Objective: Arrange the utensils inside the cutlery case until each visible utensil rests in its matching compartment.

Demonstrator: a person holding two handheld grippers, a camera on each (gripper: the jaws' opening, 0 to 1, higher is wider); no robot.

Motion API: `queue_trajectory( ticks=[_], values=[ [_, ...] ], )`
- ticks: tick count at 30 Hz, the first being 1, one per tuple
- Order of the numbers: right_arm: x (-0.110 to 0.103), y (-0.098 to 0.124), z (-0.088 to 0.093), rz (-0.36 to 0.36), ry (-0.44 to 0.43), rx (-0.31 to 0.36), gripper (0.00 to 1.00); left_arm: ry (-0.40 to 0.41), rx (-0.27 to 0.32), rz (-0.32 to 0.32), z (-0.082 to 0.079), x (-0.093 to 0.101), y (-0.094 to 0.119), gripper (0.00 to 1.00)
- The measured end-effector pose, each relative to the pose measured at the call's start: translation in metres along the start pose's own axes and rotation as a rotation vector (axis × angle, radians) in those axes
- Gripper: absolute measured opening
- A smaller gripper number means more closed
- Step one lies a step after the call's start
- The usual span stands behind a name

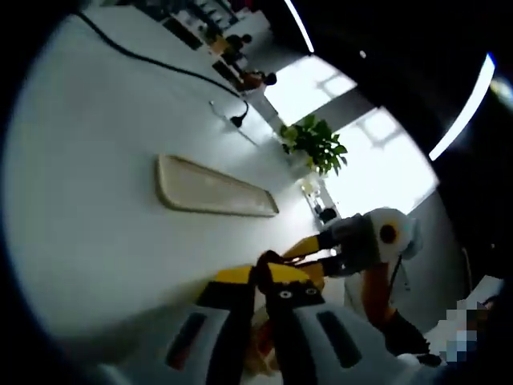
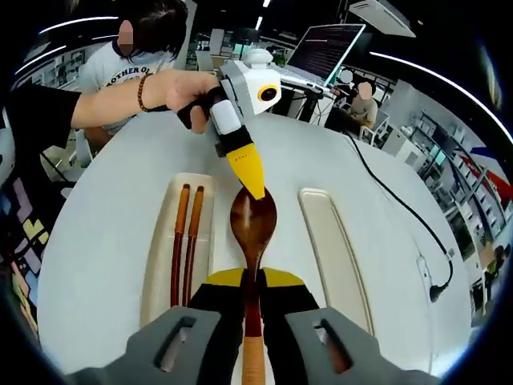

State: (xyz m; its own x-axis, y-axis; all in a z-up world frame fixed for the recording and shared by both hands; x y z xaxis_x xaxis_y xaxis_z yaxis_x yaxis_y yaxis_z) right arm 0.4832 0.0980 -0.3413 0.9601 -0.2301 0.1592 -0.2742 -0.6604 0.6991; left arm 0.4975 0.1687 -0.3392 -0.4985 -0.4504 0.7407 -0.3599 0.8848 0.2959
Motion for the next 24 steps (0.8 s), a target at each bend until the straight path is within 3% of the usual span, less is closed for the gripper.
queue_trajectory(
  ticks=[2,5,9,14,20,24],
  values=[
    [-0.005,0.008,-0.006,0.005,-0.012,0.006,0.04,0.008,0.002,0.008,-0.001,0.008,0.004,0.04],
    [-0.017,0.02,-0.015,0.016,-0.064,0.023,0.04,-0.048,-0.007,0.025,0.001,0.031,0.011,0.04],
    [-0.025,0.029,-0.018,0.038,0.009,-0.001,0.04,-0.189,-0.059,-0.026,0.014,0.043,0.014,0.04],
    [-0.039,0.026,-0.01,0.033,0.068,-0.034,0.04,-0.334,-0.099,-0.091,0.028,0.043,0.017,0.04],
    [-0.05,0.013,0.0,-0.02,0.068,-0.06,0.04,-0.493,-0.157,-0.173,0.041,0.033,0.021,0.05],
    [-0.055,0.009,0.006,-0.054,0.06,-0.071,0.05,-0.536,-0.168,-0.183,0.044,0.032,0.022,0.05]
  ],
)
Point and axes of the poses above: the point that each gripper's makers call its tool centre point, and the gripper's own axes: y roughly backward along the fingers, x roughly to its right, z roughly out of its underside, the point moved 1 cm from there along y, roughly backward along the fingers, and after that the axes turned 7 degrees about -y, right-handed, at the moved point
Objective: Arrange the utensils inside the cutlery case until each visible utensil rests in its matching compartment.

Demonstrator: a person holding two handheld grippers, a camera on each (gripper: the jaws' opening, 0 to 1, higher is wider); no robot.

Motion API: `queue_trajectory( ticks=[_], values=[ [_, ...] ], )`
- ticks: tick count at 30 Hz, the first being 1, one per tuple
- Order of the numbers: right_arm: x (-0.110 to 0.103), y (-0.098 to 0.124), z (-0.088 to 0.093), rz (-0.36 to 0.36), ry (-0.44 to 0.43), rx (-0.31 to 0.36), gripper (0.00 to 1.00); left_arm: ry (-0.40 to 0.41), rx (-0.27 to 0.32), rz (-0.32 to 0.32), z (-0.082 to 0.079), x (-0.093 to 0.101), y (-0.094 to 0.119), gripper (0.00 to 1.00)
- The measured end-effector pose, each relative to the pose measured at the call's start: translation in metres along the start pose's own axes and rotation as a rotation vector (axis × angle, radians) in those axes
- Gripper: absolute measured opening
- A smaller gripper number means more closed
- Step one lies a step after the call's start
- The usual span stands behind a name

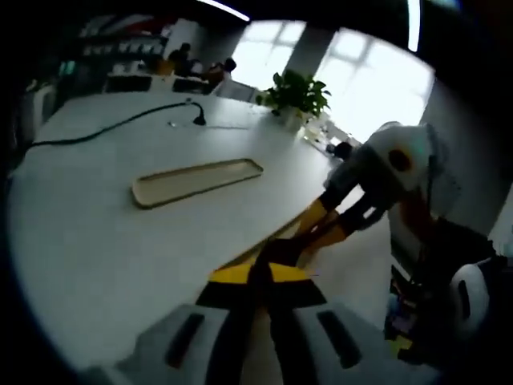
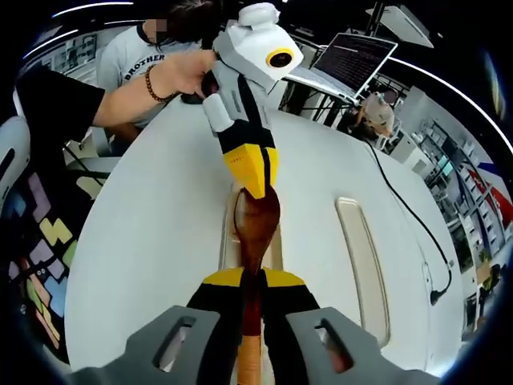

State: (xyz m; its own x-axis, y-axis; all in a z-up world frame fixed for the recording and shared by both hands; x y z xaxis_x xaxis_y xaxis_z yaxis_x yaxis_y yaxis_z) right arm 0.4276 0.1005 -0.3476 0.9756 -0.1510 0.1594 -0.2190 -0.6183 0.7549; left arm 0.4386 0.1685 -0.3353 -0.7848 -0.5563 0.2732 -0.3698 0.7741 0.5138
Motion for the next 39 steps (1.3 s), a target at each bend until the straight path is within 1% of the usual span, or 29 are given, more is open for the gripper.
queue_trajectory(
  ticks=[1,2,4,5,7,8,10,11,12,13,16,20,24,26,27,28,29,31,33,36,37,38,39],
  values=[
    [0.0,-0.001,0.0,-0.004,-0.002,-0.001,0.05,-0.036,0.002,-0.013,0.0,-0.003,0.0,0.05],
    [0.0,-0.002,0.0,-0.003,-0.005,-0.001,0.05,-0.05,0.002,-0.022,0.001,-0.004,0.0,0.05],
    [0.0,-0.003,0.0,-0.011,-0.003,0.001,0.05,-0.077,-0.016,-0.043,0.004,-0.005,0.0,0.06],
    [0.0,-0.003,-0.001,-0.017,-0.002,0.007,0.05,-0.132,-0.023,-0.056,0.005,-0.007,0.001,0.06],
    [-0.002,-0.004,-0.001,-0.025,-0.009,0.011,0.05,-0.171,-0.035,-0.07,0.006,-0.007,0.001,0.06],
    [-0.003,-0.006,-0.001,-0.034,-0.019,0.011,0.05,-0.172,-0.042,-0.074,0.008,-0.006,0.001,0.06],
    [-0.003,-0.007,-0.001,-0.033,-0.038,0.014,0.05,-0.222,-0.042,-0.105,0.007,-0.012,0.002,0.05],
    [-0.004,-0.007,-0.002,-0.037,-0.054,0.02,0.05,-0.231,-0.042,-0.123,0.007,-0.015,0.002,0.05],
    [-0.004,-0.006,-0.001,-0.038,-0.064,0.02,0.05,-0.23,-0.048,-0.125,0.007,-0.015,0.002,0.06],
    [-0.005,-0.005,-0.001,-0.04,-0.069,0.024,0.05,-0.24,-0.036,-0.122,0.005,-0.016,0.001,0.06],
    [-0.004,0.003,-0.002,-0.041,-0.07,0.033,0.08,-0.236,-0.034,-0.108,0.005,-0.014,0.002,0.06],
    [-0.001,0.011,-0.003,-0.03,-0.082,0.056,0.08,-0.242,-0.021,-0.124,0.001,-0.015,0.003,0.06],
    [0.009,0.019,-0.003,-0.006,-0.12,0.079,0.08,-0.232,0.03,-0.13,-0.01,-0.013,0.007,0.04],
    [0.012,0.019,-0.001,0.003,-0.136,0.085,0.09,-0.218,0.067,-0.148,-0.018,-0.016,0.009,0.04],
    [0.014,0.02,0.0,0.004,-0.142,0.085,0.09,-0.213,0.077,-0.156,-0.021,-0.018,0.01,0.04],
    [0.023,0.021,0.002,0.015,-0.16,0.087,0.09,-0.205,0.093,-0.186,-0.027,-0.023,0.013,0.04],
    [0.031,0.023,0.003,0.029,-0.178,0.097,0.09,-0.215,0.109,-0.222,-0.033,-0.029,0.015,0.03],
    [0.039,0.026,0.003,0.053,-0.211,0.122,0.09,-0.218,0.131,-0.268,-0.042,-0.039,0.019,0.03],
    [0.047,0.03,0.005,0.079,-0.247,0.142,0.1,-0.218,0.147,-0.291,-0.049,-0.045,0.02,0.03],
    [0.067,0.039,0.011,0.139,-0.326,0.182,0.11,-0.204,0.167,-0.328,-0.057,-0.061,0.018,0.04],
    [0.074,0.042,0.015,0.155,-0.357,0.194,0.11,-0.213,0.177,-0.332,-0.058,-0.065,0.015,0.03],
    [0.081,0.045,0.021,0.171,-0.398,0.206,0.11,-0.218,0.206,-0.311,-0.061,-0.065,0.012,0.03],
    [0.085,0.047,0.024,0.172,-0.413,0.213,0.11,-0.179,0.224,-0.281,-0.062,-0.064,0.008,0.03]
  ],
)
Point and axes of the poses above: the point that each gripper's makers call its tool centre point, and the gripper's own axes: y roughly backward along the fingers, x roughly to its right, z roughly out of its underside, the point moved 1 cm from there along y, roughly backward along the fingers, and after that the axes turned 7 degrees about -y, right-handed, at the moved point
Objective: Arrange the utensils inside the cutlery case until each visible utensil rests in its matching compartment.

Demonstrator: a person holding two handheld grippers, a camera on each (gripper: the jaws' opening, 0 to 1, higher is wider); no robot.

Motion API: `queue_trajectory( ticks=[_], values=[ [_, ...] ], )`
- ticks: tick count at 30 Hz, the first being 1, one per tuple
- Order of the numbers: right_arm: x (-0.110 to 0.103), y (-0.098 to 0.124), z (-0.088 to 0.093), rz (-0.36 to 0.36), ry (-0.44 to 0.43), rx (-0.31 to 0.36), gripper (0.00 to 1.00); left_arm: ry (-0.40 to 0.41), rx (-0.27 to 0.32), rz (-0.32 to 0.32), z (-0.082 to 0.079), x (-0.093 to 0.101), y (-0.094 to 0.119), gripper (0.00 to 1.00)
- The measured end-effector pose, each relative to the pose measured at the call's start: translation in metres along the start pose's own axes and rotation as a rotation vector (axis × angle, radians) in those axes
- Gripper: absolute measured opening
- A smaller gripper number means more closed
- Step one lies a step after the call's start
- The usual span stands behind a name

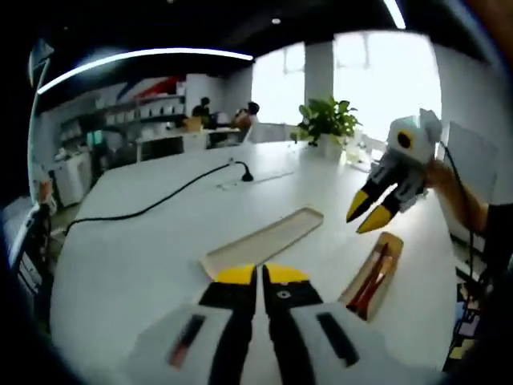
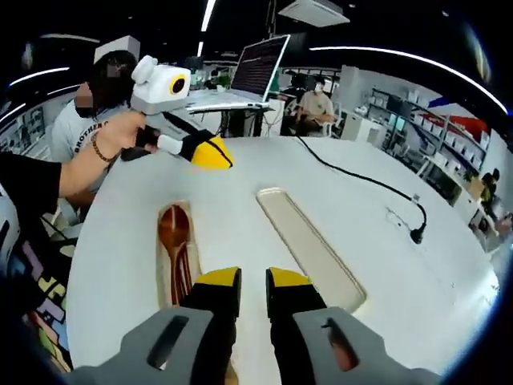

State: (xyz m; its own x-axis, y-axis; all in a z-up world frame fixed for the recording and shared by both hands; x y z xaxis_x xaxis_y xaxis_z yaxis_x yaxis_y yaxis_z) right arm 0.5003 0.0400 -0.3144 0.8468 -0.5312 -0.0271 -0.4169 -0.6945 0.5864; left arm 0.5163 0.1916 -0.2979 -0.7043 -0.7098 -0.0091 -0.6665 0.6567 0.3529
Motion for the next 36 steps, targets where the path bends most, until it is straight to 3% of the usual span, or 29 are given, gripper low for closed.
queue_trajectory(
  ticks=[2,7,8,10,11,12,16,21,23,25,29,36],
  values=[
    [0.016,0.002,0.001,0.017,-0.067,0.041,0.11,0.055,-0.001,0.022,0.002,0.001,-0.003,0.03],
    [0.054,0.007,0.011,0.115,-0.177,0.065,0.12,0.038,-0.001,-0.044,0.002,-0.015,-0.014,0.05],
    [0.061,0.007,0.013,0.131,-0.207,0.067,0.12,0.072,-0.019,-0.056,0.005,-0.019,-0.016,0.07],
    [0.069,0.006,0.017,0.149,-0.219,0.056,0.12,0.09,-0.033,-0.022,0.005,-0.02,-0.02,0.1],
    [0.076,0.005,0.021,0.167,-0.233,0.047,0.12,0.16,0.0,-0.03,0.001,-0.022,-0.022,0.12],
    [0.078,0.004,0.023,0.175,-0.239,0.042,0.12,0.17,0.017,-0.033,0.0,-0.025,-0.024,0.12],
    [0.089,0.001,0.034,0.218,-0.276,0.02,0.14,0.156,-0.029,-0.057,0.011,-0.031,-0.036,0.15],
    [0.099,-0.005,0.046,0.263,-0.314,-0.002,0.15,0.187,-0.029,-0.084,0.02,-0.041,-0.05,0.3],
    [0.102,-0.008,0.047,0.258,-0.328,0.0,0.15,0.236,-0.064,-0.048,0.027,-0.034,-0.054,0.29],
    [0.106,-0.011,0.048,0.265,-0.353,0.003,0.15,0.244,-0.051,-0.037,0.028,-0.032,-0.06,0.33],
    [0.113,-0.015,0.054,0.284,-0.399,0.008,0.15,0.236,-0.066,-0.089,0.03,-0.041,-0.065,0.43],
    [0.123,-0.014,0.052,0.299,-0.413,0.023,0.14,0.302,-0.085,-0.096,0.034,-0.049,-0.066,0.44]
  ],
)
Point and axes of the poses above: the point that each gripper's makers call its tool centre point, and the gripper's own axes: y roughly backward along the fingers, x roughly to its right, z roughly out of its underside, the point moved 1 cm from there along y, roughly backward along the fingers, and after that the axes turned 7 degrees about -y, right-handed, at the moved point
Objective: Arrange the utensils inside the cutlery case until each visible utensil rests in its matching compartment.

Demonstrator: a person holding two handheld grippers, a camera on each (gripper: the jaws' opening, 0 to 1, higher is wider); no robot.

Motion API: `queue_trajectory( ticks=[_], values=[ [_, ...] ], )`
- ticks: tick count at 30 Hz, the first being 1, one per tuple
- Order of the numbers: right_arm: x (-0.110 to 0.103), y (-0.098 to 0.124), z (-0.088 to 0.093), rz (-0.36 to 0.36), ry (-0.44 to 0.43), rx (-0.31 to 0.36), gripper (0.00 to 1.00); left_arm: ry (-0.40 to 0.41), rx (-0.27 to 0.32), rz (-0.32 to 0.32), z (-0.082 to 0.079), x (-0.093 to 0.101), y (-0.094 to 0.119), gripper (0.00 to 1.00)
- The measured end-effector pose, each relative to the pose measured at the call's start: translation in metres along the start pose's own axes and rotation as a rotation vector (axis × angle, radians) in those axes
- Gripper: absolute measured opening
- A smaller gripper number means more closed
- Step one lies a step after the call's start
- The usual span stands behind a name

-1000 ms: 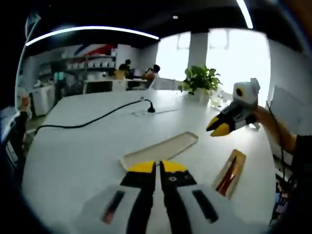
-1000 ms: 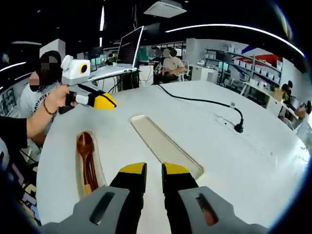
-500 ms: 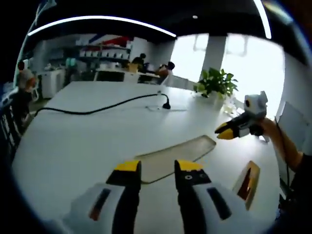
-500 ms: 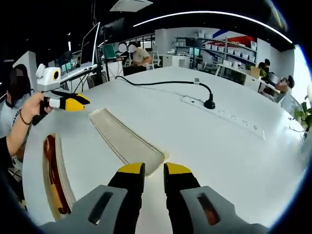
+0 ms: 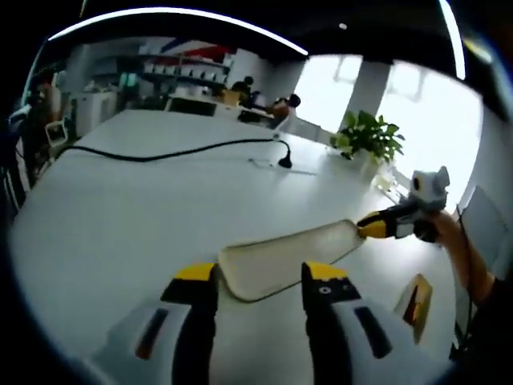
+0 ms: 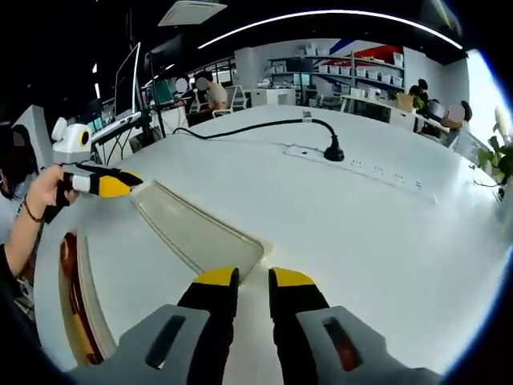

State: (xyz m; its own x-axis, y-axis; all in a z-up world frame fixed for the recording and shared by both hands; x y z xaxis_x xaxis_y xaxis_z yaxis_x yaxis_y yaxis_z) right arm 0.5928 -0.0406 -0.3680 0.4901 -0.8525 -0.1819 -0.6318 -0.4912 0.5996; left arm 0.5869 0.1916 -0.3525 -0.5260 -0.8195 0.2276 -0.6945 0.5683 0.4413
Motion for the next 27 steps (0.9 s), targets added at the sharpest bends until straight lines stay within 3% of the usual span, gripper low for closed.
queue_trajectory(
  ticks=[5,10,13,17,19,20,21,22,25,27],
  values=[
    [-0.003,-0.001,-0.001,0.012,-0.007,-0.004,0.07,0.031,-0.02,0.029,0.006,0.006,0.0,0.44],
    [-0.002,0.001,-0.002,0.122,0.047,-0.027,0.06,0.026,-0.024,0.035,0.007,0.01,0.002,0.45],
    [-0.003,0.0,-0.002,0.191,0.074,-0.035,0.05,0.102,0.017,0.056,0.005,0.016,0.002,0.48],
    [-0.002,0.001,-0.002,0.206,0.049,-0.033,0.04,0.152,0.028,0.062,0.005,0.01,0.004,0.44],
    [-0.003,0.001,-0.001,0.205,0.033,-0.029,0.04,0.23,0.049,0.08,0.002,0.008,0.004,0.44],
    [-0.003,0.001,0.0,0.206,0.032,-0.027,0.03,0.287,0.053,0.131,0.0,0.012,0.004,0.42],
    [-0.001,0.001,0.0,0.217,0.037,-0.024,0.03,0.361,0.021,0.17,0.005,0.02,0.006,0.42],
    [-0.001,0.001,0.001,0.215,0.035,-0.024,0.03,0.414,0.064,0.165,0.002,0.015,0.006,0.4],
    [0.0,0.001,0.002,0.206,0.03,-0.014,0.03,0.508,0.083,0.271,-0.001,0.027,0.008,0.22],
    [-0.001,0.001,0.002,0.191,0.02,-0.008,0.03,0.59,0.074,0.346,-0.004,0.036,0.006,0.19]
  ],
)
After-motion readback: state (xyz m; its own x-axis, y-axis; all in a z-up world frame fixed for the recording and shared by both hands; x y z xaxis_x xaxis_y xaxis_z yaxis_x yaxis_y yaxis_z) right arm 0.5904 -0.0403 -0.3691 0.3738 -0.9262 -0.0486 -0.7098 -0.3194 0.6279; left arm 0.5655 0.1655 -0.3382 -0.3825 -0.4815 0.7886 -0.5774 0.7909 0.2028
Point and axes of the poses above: the point that each gripper's makers call its tool centre point, and the gripper's own axes: y roughly backward along the fingers, x roughly to its right, z roughly out of its underside, the point moved 1 cm from there along y, roughly backward along the fingers, and after that the axes turned 7 degrees about -y, right-handed, at the moved point
